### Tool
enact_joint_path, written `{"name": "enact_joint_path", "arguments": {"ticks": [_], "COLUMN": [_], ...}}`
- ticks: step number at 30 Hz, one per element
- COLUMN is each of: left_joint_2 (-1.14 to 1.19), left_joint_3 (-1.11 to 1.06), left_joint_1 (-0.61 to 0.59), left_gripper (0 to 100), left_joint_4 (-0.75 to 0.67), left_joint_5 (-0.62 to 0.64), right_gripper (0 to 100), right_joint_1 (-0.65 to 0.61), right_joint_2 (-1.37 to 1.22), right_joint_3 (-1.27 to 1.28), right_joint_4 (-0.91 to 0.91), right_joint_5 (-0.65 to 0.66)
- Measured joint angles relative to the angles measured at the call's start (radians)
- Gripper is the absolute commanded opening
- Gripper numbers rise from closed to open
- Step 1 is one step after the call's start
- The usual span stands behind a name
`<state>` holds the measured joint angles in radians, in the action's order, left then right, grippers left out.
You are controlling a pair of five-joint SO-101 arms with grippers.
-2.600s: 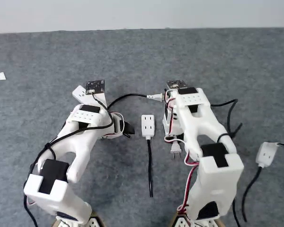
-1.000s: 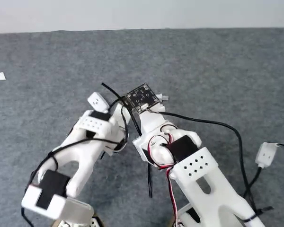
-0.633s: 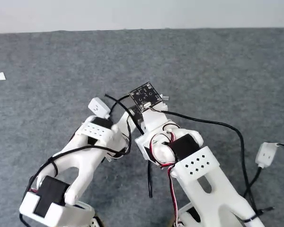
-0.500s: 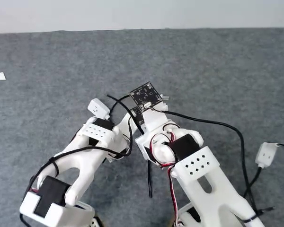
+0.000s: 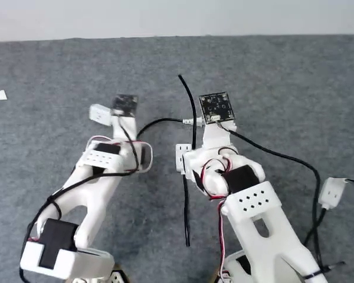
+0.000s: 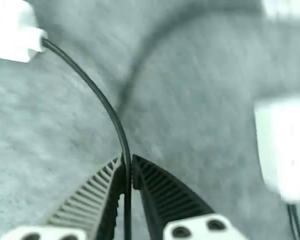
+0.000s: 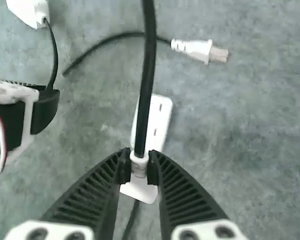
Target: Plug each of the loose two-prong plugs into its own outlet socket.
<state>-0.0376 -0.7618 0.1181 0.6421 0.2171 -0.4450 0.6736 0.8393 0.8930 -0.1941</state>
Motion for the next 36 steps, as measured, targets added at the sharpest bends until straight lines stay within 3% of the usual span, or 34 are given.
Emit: {"name": "enact_joint_path", "arguments": {"ticks": [10, 23, 36], "left_joint_2": [0.000, 0.000, 0.000], "left_joint_3": [-0.029, -0.035, -0.035], "left_joint_1": [-0.009, 0.003, 0.003], "left_gripper": [1, 1, 1], "left_joint_4": [-0.087, -0.087, -0.087], "left_joint_5": [0.043, 0.043, 0.043], "right_gripper": [0.8, 0.8, 0.8], "right_joint_1": [0.003, 0.006, 0.011], "right_joint_2": [-0.012, -0.261, -0.288], "right_joint_3": [0.020, -0.003, -0.006], "right_joint_4": [-0.149, -0.305, -0.486], "right_joint_5": [-0.009, 0.002, 0.023]}}
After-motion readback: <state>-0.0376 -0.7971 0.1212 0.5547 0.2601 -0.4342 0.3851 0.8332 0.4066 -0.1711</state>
